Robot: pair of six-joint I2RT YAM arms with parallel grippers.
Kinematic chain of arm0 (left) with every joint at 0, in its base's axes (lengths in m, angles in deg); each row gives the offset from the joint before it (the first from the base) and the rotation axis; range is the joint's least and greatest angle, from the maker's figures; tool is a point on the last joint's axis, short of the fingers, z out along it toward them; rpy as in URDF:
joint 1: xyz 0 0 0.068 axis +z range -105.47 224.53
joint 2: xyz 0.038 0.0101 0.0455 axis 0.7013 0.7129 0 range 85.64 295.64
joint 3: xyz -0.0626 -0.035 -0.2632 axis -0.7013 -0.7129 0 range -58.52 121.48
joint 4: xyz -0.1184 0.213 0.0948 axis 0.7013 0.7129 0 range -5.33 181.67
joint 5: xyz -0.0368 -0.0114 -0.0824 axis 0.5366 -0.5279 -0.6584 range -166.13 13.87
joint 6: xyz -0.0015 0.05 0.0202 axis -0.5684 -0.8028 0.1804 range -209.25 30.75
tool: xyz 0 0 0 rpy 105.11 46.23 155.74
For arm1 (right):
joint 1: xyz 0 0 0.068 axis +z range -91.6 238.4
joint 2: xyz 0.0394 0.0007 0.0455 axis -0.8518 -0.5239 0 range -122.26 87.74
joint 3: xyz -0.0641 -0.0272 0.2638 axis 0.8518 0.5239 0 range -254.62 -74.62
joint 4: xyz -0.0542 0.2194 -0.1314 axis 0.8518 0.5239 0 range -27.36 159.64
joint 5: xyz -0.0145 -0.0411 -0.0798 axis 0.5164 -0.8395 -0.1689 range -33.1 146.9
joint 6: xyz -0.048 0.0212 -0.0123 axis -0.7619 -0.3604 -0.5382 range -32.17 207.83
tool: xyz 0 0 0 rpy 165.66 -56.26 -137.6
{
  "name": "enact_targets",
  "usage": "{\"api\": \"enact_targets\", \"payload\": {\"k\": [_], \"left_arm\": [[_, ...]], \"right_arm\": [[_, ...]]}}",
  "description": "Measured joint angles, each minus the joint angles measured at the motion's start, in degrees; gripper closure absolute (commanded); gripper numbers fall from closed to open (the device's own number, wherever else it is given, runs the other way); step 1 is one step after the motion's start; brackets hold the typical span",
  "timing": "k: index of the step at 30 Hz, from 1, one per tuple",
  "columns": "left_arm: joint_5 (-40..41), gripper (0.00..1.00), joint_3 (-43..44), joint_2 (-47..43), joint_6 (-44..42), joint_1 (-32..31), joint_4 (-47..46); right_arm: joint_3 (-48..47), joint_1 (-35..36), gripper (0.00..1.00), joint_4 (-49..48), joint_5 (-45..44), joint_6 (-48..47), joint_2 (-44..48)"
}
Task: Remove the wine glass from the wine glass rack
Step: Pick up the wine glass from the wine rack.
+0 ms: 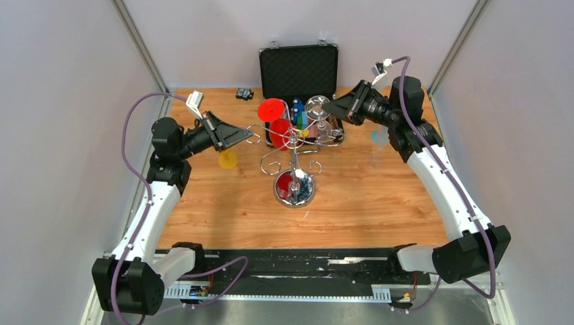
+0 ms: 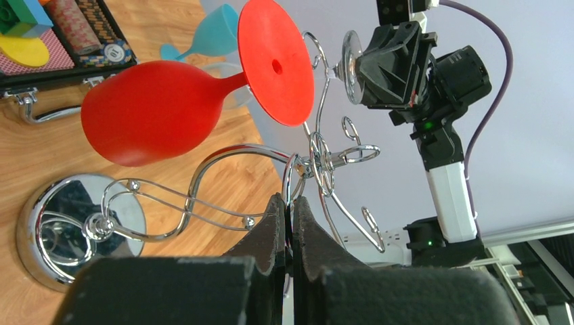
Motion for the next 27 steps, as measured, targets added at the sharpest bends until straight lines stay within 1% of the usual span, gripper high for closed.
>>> {"api": "enact_targets", "payload": {"k": [8,14,27], "left_arm": [[0.5,1.0,0.0,0.0,-0.2,0.0,0.2],[0.7,1.0,0.0,0.0,-0.2,0.0,0.3],[0.6,1.0,0.4,0.0,-1.1,0.0,1.2]], "right_arm": [[0.0,2.7,1.0,-0.7,0.3,0.5,-0.5],[-0.5,5.1,1.0,-1.7,0.2,0.8,-3.1],[-6.8,6.1,1.0,-2.1,-2.0,1.0,-9.0]]}}
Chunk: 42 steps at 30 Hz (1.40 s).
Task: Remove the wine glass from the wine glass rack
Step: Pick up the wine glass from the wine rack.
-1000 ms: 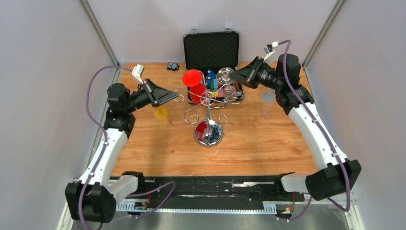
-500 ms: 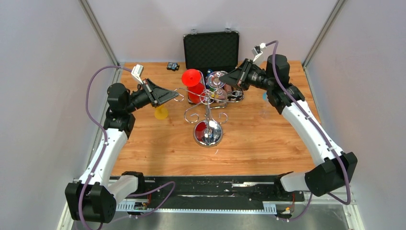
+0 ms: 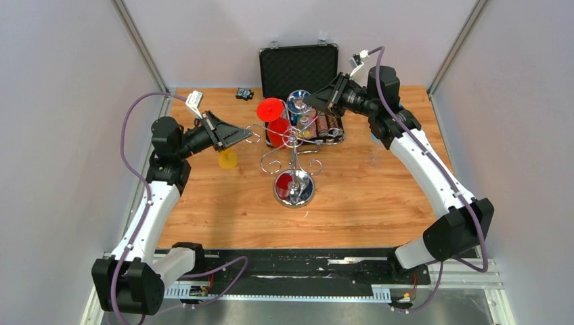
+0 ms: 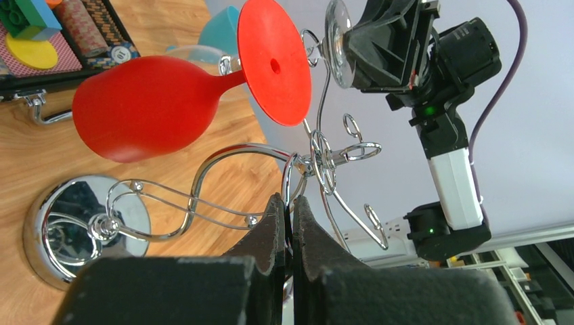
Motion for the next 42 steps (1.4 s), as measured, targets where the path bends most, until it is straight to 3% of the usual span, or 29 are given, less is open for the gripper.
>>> {"api": "enact_targets", "payload": {"k": [20,30,42], "left_arm": [[-1.3,0.99,2.3,1.8,-2.0,0.1,2.2],[-2.0,0.79,3.0,2.8,-4.0,0.1,2.2],[-3.1,0.4,3.3,3.6,-8.1,-0.1,5.4]], "right_arm": [[-3.8,-3.5,1.0,-0.6,-4.3,0.6,-3.0],[-3.8,-7.2,1.0,-0.6,-4.3,0.0,-2.3],[1.6,-9.5,1.0,-0.9,-3.8,-2.5,4.6]]}}
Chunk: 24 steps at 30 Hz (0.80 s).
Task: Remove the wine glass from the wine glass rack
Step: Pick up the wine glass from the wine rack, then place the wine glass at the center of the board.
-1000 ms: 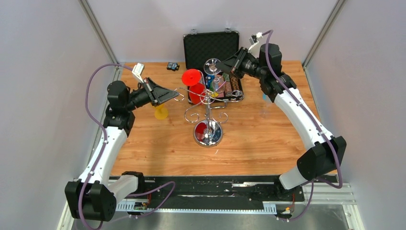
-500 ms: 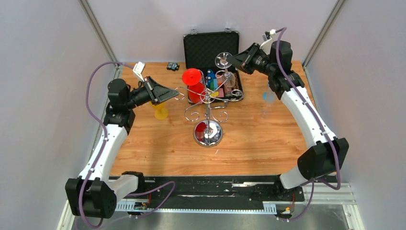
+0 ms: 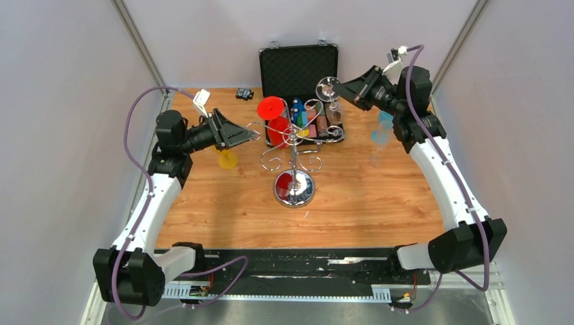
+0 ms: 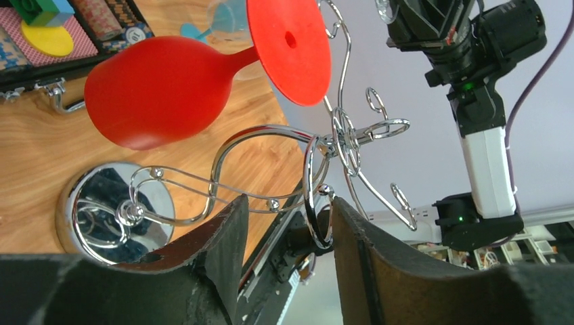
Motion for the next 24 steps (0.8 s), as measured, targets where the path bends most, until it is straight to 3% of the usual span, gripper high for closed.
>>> {"api": "enact_targets", "payload": {"k": [13,24], "left_arm": [[0.7,0.01,3.6,-4.6,-5.6,0.0,10.2],[1.4,0.0,7.3,-11.7,-11.6,0.0,19.2]], "right_arm": [[6.6,-0.5,1.0,0.0,-0.1,-5.1,10.7],[8.6,-0.5,1.0,3.2,0.0,-13.8,20.3]]}}
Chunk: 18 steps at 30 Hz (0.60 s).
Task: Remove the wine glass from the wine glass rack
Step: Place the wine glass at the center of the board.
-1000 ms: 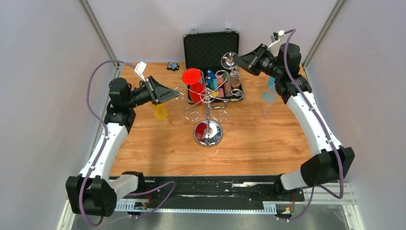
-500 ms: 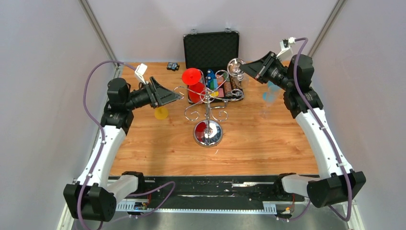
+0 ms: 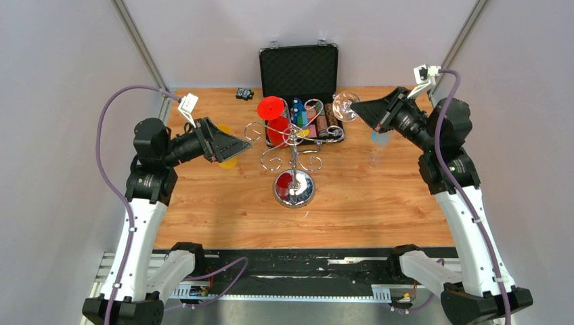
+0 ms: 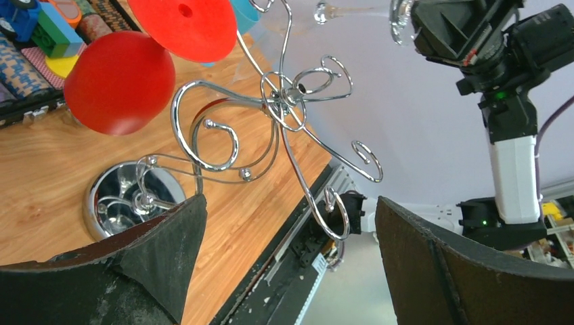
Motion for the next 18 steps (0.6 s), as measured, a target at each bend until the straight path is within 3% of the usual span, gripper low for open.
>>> {"api": "enact_targets", "payload": {"k": [18], "left_arm": [[0.1,0.0,0.1,-6.7,-1.6,0.0,8.0]], "right_arm": [[-0.8,0.0,1.0,8.2,10.0,-13.5,10.9]]}}
